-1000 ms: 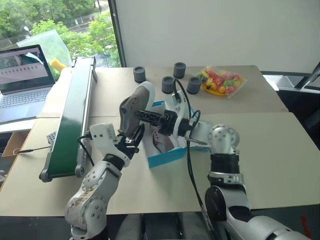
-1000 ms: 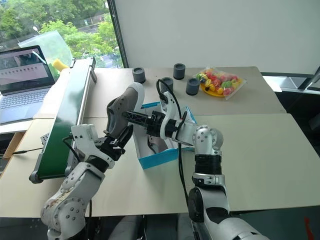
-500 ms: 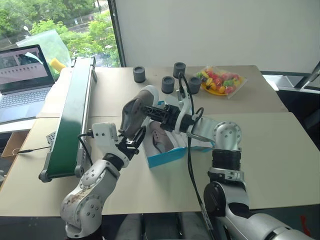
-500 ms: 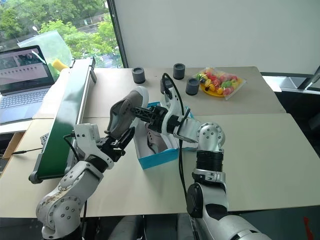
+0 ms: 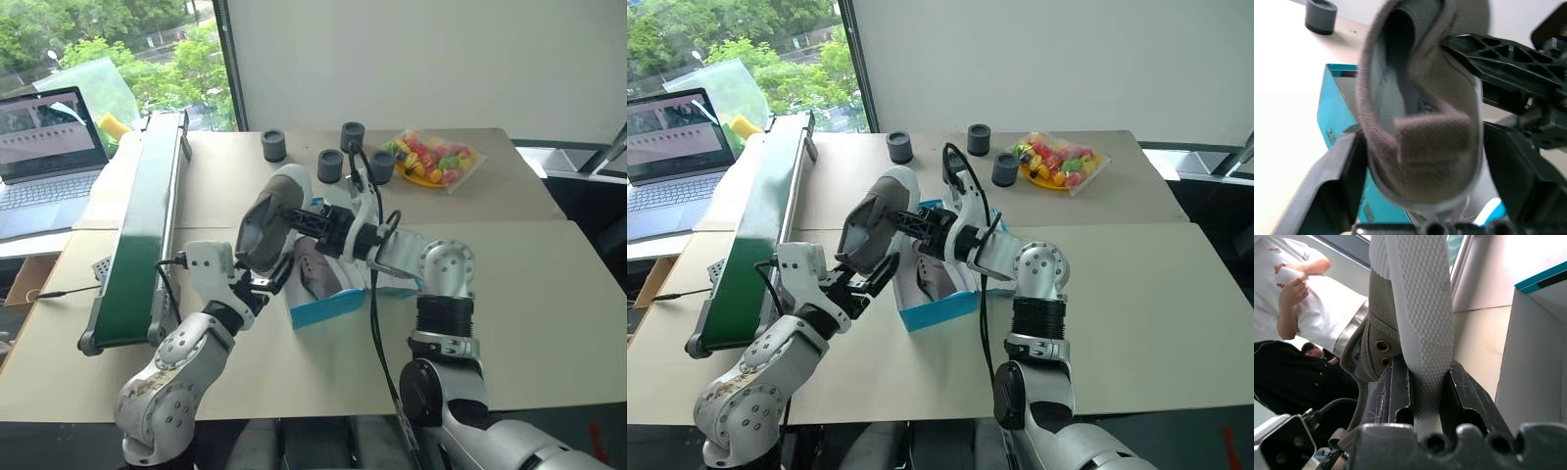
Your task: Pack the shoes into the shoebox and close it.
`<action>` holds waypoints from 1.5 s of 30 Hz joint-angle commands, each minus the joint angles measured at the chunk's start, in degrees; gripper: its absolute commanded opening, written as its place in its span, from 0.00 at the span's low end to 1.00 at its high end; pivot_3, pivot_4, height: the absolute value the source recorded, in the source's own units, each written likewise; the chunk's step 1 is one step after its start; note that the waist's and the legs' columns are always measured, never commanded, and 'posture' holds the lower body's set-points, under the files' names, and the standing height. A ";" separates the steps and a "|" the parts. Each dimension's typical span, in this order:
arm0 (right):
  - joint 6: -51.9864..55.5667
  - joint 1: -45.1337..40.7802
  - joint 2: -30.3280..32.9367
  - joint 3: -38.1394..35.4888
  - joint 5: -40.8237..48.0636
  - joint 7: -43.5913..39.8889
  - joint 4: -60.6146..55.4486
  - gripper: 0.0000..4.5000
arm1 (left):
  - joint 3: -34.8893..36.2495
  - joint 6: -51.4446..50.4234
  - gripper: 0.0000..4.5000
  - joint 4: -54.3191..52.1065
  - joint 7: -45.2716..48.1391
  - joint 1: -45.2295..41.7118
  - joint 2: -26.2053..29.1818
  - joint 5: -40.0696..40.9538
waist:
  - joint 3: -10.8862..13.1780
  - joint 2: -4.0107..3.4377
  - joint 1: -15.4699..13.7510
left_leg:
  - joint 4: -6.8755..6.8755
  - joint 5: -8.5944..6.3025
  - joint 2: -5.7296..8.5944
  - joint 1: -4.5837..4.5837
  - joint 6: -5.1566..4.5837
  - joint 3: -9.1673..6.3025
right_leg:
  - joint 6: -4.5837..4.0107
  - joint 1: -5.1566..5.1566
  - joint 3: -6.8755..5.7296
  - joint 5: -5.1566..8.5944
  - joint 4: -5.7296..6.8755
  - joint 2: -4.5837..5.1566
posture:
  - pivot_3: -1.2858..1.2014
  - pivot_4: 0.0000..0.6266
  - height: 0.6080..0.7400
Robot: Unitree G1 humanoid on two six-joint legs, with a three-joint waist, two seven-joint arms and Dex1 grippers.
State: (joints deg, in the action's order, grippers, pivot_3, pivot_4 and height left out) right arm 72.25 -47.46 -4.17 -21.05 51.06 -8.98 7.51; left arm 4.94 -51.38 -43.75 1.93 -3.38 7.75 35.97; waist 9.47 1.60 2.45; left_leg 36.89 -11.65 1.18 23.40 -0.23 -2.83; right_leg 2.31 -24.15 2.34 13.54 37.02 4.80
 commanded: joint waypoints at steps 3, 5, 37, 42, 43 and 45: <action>-4.54 -2.64 0.63 -2.46 0.96 1.41 0.51 0.10 | -2.26 1.63 0.98 -3.66 1.95 1.71 2.86 -0.35 | 0.00 0.00 0.10 | -0.01 0.00 -0.01 -0.01 0.00 -0.01 | 0.00 -0.01 0.01 0.00 0.00 -0.01 | 0.52 0.24 0.91; -5.96 -5.41 3.24 -3.16 -0.25 1.41 3.52 0.10 | -2.30 1.77 0.98 -5.09 2.85 3.09 5.05 -0.34 | 0.01 -0.01 0.04 | -0.01 0.00 -0.01 -0.01 0.00 -0.01 | 0.00 -0.02 0.02 0.00 0.01 -0.02 | 0.52 0.24 0.91; -4.30 -33.85 22.78 32.09 -28.77 -29.90 36.72 0.10 | -0.08 8.96 0.98 -8.55 16.73 13.82 24.14 -6.96 | 0.09 -0.12 0.15 | -0.18 -0.07 -0.19 0.08 -0.01 0.20 | -0.16 -0.15 0.01 0.01 -0.24 -0.19 | 0.52 0.24 0.91; -2.48 -35.62 21.83 31.01 -29.81 -32.28 37.46 0.10 | -1.24 8.99 0.98 -7.93 16.72 12.98 23.74 -7.60 | 0.09 -0.11 0.13 | -0.18 -0.09 -0.21 0.07 0.02 0.22 | -0.17 -0.13 0.02 0.01 -0.24 -0.22 | 0.52 0.24 0.91; -1.39 -35.69 21.49 30.63 -29.57 -32.48 36.85 0.10 | -1.40 8.99 0.98 -7.82 16.75 12.82 23.76 -7.68 | 0.09 -0.12 0.16 | -0.18 -0.09 -0.21 0.08 0.02 0.22 | -0.17 -0.15 0.03 0.00 -0.23 -0.21 | 0.52 0.24 0.91; 2.01 -34.54 20.48 30.37 -28.57 -32.56 34.11 0.10 | -1.39 8.77 0.98 -7.77 16.76 12.20 23.79 -7.49 | 0.09 -0.12 0.15 | -0.18 -0.09 -0.22 0.08 0.02 0.18 | -0.17 -0.15 0.04 0.00 -0.22 -0.21 | 0.52 0.24 0.91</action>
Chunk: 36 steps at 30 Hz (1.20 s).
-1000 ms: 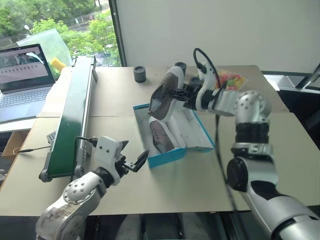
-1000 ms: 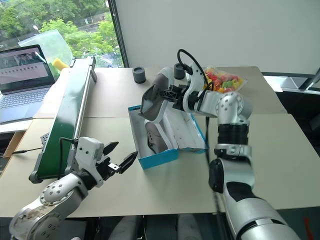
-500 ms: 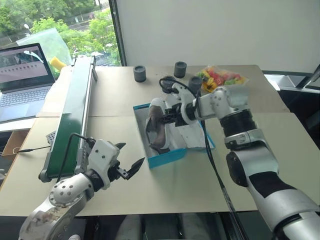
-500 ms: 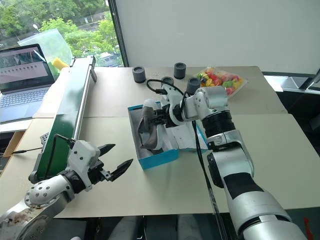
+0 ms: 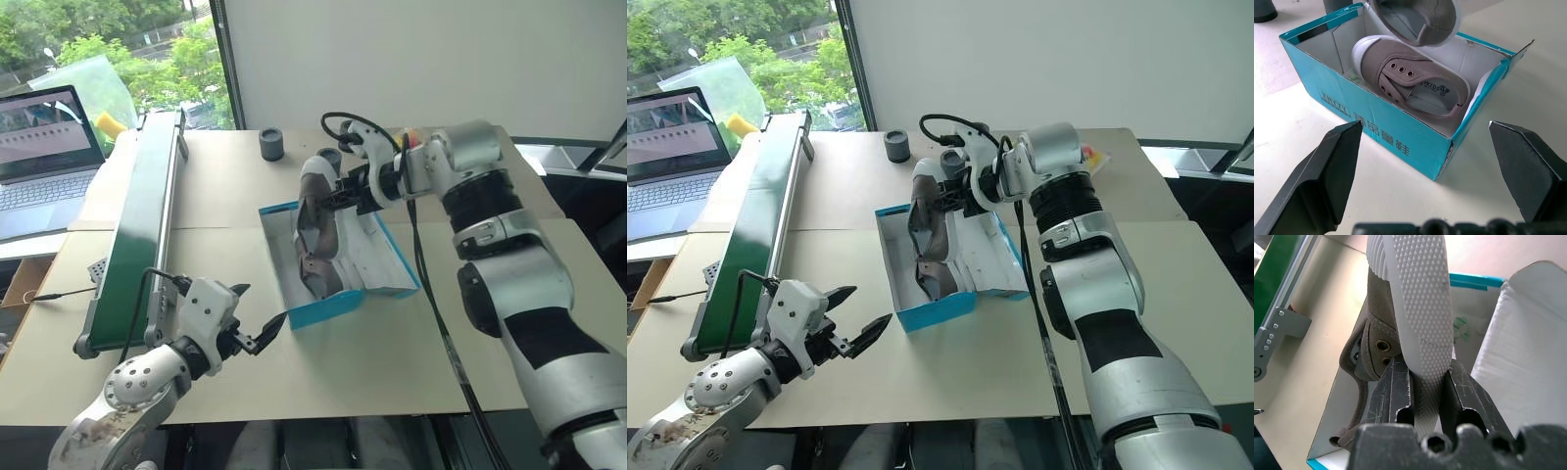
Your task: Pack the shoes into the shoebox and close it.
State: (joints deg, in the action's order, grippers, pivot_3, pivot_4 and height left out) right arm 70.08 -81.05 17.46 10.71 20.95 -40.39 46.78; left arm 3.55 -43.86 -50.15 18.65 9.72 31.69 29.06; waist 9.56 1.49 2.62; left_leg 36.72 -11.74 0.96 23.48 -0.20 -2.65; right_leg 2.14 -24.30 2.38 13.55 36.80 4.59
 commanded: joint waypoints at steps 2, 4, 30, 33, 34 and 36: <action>7.15 0.91 -2.14 -1.37 2.19 -0.88 -8.07 0.10 | 0.15 1.05 0.98 -1.39 -0.01 -1.30 -0.17 -0.36 | 0.00 0.00 -0.05 | 0.00 0.00 -0.01 0.01 0.00 -0.10 | 0.00 -0.02 -0.01 0.00 0.01 -0.01 | 0.52 0.24 0.91; 9.90 2.59 -3.33 -1.88 2.66 -0.04 -10.32 0.10 | 0.18 1.00 0.98 -1.34 -0.12 -1.31 -0.31 -0.29 | 0.00 0.00 -0.12 | 0.00 0.00 0.01 0.02 0.00 -0.19 | 0.00 -0.01 -0.01 0.00 0.00 0.02 | 0.52 0.24 0.91; -10.13 2.85 -11.70 8.89 -8.80 -7.27 5.68 0.10 | 2.92 0.51 0.98 -5.10 0.92 3.62 1.98 0.37 | 0.00 -0.01 0.39 | 0.01 -0.01 -0.01 -0.17 0.01 -0.15 | -0.01 0.06 0.02 0.00 0.10 -0.06 | 0.52 0.24 0.91; -15.20 2.58 -14.12 10.68 -12.05 -8.56 9.36 0.10 | 2.67 0.37 0.98 -5.04 0.68 3.32 1.87 0.32 | 0.00 -0.01 0.61 | 0.01 -0.01 -0.01 -0.16 0.02 -0.16 | -0.01 0.04 0.03 0.00 0.11 -0.06 | 0.52 0.24 0.91; -17.13 2.95 -15.18 11.42 -13.35 -8.59 10.60 0.10 | 2.63 0.35 0.98 -5.04 0.64 3.23 1.86 0.30 | 0.00 -0.01 0.73 | 0.01 -0.01 -0.02 -0.16 0.02 -0.17 | -0.01 0.04 0.03 0.00 0.12 -0.06 | 0.52 0.24 0.91; -20.75 3.80 -16.86 12.81 -15.95 -8.54 12.70 0.10 | 2.72 0.34 0.98 -4.96 0.51 3.05 1.80 0.28 | 0.00 -0.02 1.00 | 0.01 -0.02 -0.02 -0.17 0.03 -0.20 | -0.01 0.04 0.03 0.00 0.14 -0.06 | 0.52 0.24 0.91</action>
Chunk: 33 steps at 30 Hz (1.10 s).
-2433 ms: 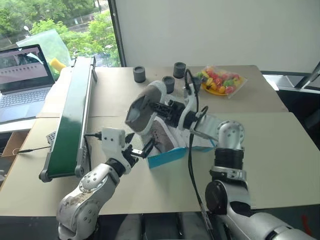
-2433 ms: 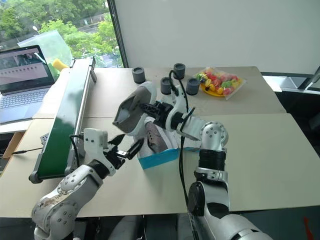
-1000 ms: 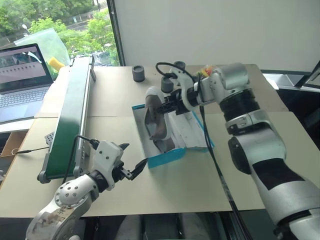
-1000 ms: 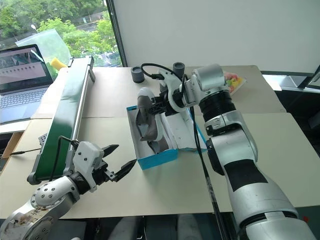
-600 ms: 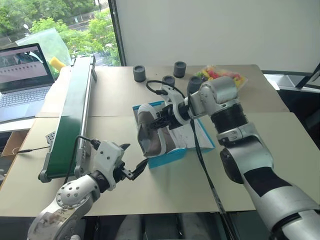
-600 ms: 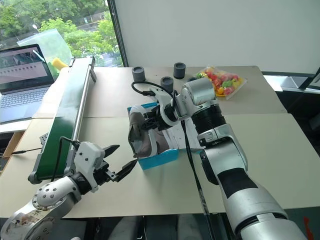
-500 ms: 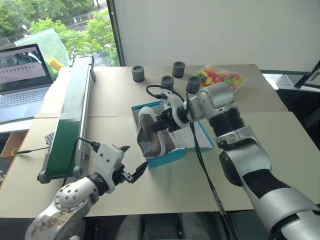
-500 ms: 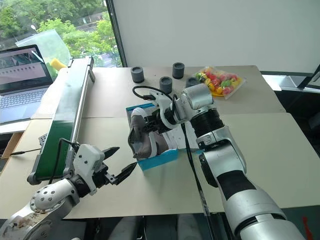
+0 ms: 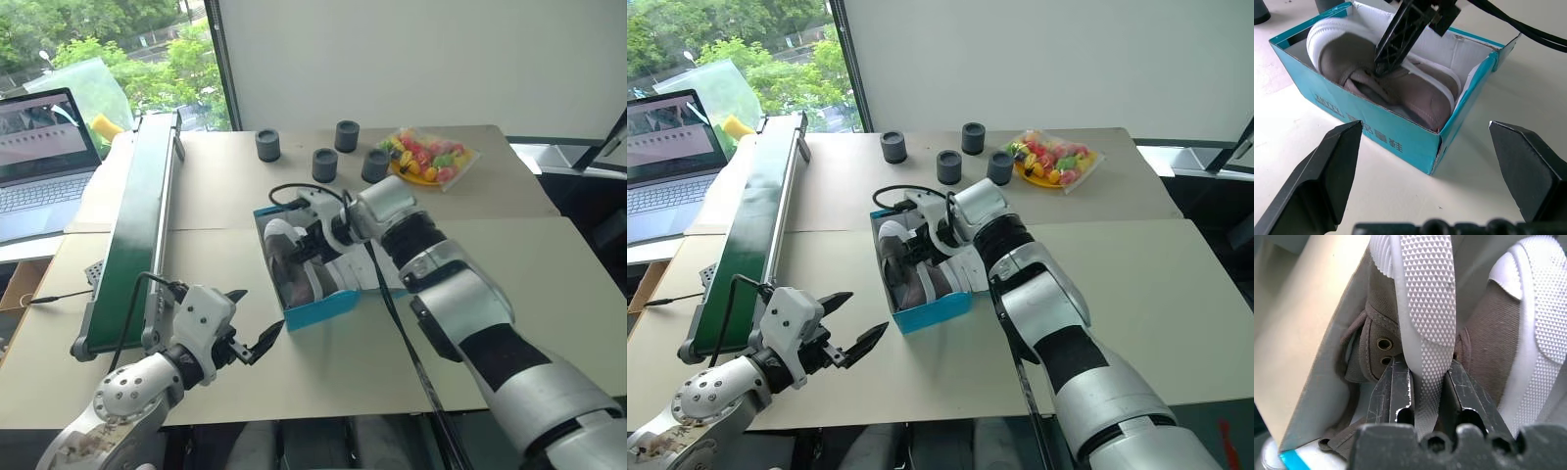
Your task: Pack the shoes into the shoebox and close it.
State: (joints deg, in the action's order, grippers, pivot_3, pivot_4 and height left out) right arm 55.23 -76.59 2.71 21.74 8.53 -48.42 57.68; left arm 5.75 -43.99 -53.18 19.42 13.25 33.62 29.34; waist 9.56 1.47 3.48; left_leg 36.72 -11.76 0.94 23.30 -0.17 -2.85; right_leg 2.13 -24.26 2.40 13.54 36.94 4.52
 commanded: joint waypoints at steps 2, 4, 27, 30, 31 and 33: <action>-9.13 0.07 -3.69 2.90 -6.05 -0.25 3.54 0.10 | 0.58 0.58 0.98 -1.75 -0.39 -0.41 -0.25 -0.10 | -0.01 0.00 0.48 | 0.00 -0.01 0.00 -0.07 0.01 -0.06 | 0.00 0.04 0.03 0.00 0.03 0.00 | 0.52 0.24 0.91; -11.64 0.17 -4.94 2.10 -7.59 1.96 5.23 0.10 | 0.44 0.57 0.98 -1.68 -0.62 -0.45 -0.47 -0.15 | -0.02 -0.01 0.69 | 0.00 -0.01 -0.02 -0.20 0.02 -0.07 | -0.03 0.11 0.08 -0.02 0.06 -0.02 | 0.52 0.24 0.91; -8.68 -4.31 -8.56 -16.98 -4.69 13.25 10.50 0.63 | -0.89 0.68 1.00 0.13 -0.90 -2.56 -1.33 -0.48 | -0.15 -0.02 0.54 | 0.00 -0.05 -0.97 -0.69 0.11 0.38 | -0.77 0.37 0.13 -0.18 0.14 -1.06 | 0.52 0.24 0.91; -6.03 -6.56 -5.39 -20.71 -2.64 13.63 8.94 0.63 | -0.98 0.82 1.00 0.44 -0.71 -2.62 -1.26 -0.66 | -0.11 -0.02 0.38 | 0.01 -0.05 -0.97 -0.42 0.11 0.37 | -0.80 0.10 0.10 -0.20 0.16 -1.08 | 0.52 0.24 0.91; -3.96 -7.56 -3.40 -22.87 -1.29 14.08 7.84 0.63 | -0.97 0.83 1.00 0.62 -0.63 -2.79 -1.27 -0.62 | -0.11 -0.02 0.29 | 0.01 -0.05 -0.97 -0.35 0.12 0.36 | -0.80 0.06 0.09 -0.20 0.15 -1.08 | 0.52 0.24 0.91; 0.79 -9.06 0.11 -26.39 1.48 13.92 4.79 0.63 | -1.10 0.88 1.00 1.02 -0.48 -3.13 -1.20 -0.65 | -0.09 -0.02 -0.08 | 0.01 -0.05 -0.96 -0.22 0.12 0.33 | -0.79 0.03 0.03 -0.19 0.07 -1.05 | 0.52 0.24 0.91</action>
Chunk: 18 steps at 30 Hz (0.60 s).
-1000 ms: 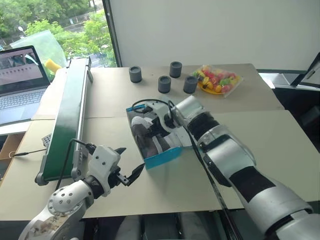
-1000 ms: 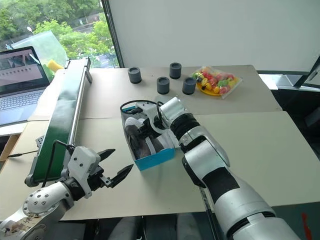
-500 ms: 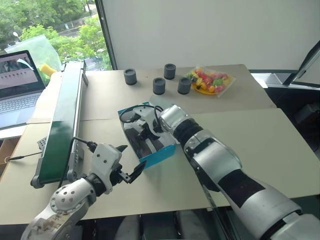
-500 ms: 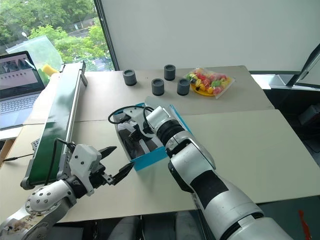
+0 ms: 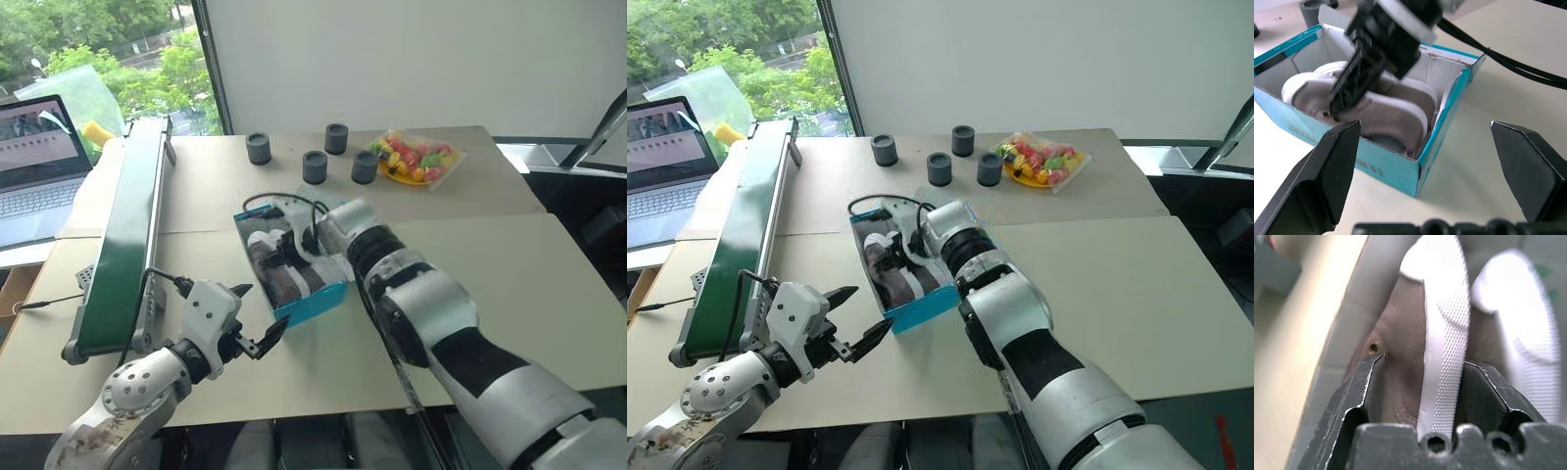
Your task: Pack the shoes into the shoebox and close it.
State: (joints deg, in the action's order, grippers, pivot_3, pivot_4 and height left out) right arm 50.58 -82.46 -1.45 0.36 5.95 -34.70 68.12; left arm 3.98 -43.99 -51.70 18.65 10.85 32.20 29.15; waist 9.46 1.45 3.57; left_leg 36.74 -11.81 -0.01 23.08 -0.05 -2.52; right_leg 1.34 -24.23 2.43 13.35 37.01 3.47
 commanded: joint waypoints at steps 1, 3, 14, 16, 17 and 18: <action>8.24 -3.50 5.79 -6.46 5.42 -0.02 -7.69 0.63 | 0.55 0.99 1.00 -0.27 0.41 -0.82 0.28 -0.53 | 0.00 0.00 -0.31 | 0.00 0.00 0.02 0.11 0.00 -0.02 | 0.00 -0.06 -0.03 0.00 -0.04 0.02 | 0.52 0.24 0.91; 14.24 -2.66 8.60 -9.06 8.23 0.02 -13.44 0.63 | 0.55 1.08 1.00 0.03 0.70 -1.09 0.42 -0.46 | 0.00 0.00 -0.56 | 0.00 -0.01 0.02 0.17 0.02 -0.02 | 0.03 -0.07 -0.04 0.01 -0.12 0.03 | 0.52 0.24 0.91; 37.86 27.39 25.44 -16.08 31.35 -9.68 -70.01 0.31 | 1.46 1.49 1.00 1.95 3.04 -2.94 1.82 -0.28 | 0.02 -0.01 -2.04 | 0.08 -0.06 0.05 0.37 0.07 -0.09 | 0.14 -0.04 -0.12 0.07 -0.25 0.08 | 0.52 0.24 0.91; 37.49 34.29 31.16 -15.55 36.42 -14.89 -78.16 0.19 | 1.61 1.62 1.00 2.43 3.52 -3.39 2.08 -0.21 | 0.02 0.00 -2.12 | 0.08 -0.06 0.05 0.35 0.06 -0.07 | 0.14 -0.04 -0.09 0.07 -0.25 0.07 | 0.52 0.24 0.91; 36.61 37.47 34.05 -14.62 38.25 -17.24 -81.61 0.11 | 1.74 1.69 1.00 2.69 3.82 -3.58 2.21 -0.17 | 0.02 -0.01 -2.17 | 0.08 -0.06 0.03 0.33 0.06 -0.07 | 0.15 -0.01 -0.10 0.08 -0.26 0.06 | 0.52 0.24 0.91; 35.60 40.33 36.81 -13.12 39.16 -18.90 -84.39 0.03 | 1.82 1.74 1.00 2.95 4.13 -3.82 2.36 -0.16 | 0.03 -0.01 -2.14 | 0.07 -0.07 0.03 0.29 0.06 -0.05 | 0.15 0.01 -0.09 0.08 -0.25 0.05 | 0.52 0.24 0.91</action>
State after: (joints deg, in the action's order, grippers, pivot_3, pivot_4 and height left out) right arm 87.78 -44.45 32.19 -14.06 40.76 -49.04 -9.05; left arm 5.10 -43.74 -48.21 21.99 7.48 34.02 29.20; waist 9.48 1.44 1.43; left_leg 36.81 -11.88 0.02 23.33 0.01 -2.56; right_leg 1.49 -24.19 2.35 13.44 36.76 3.52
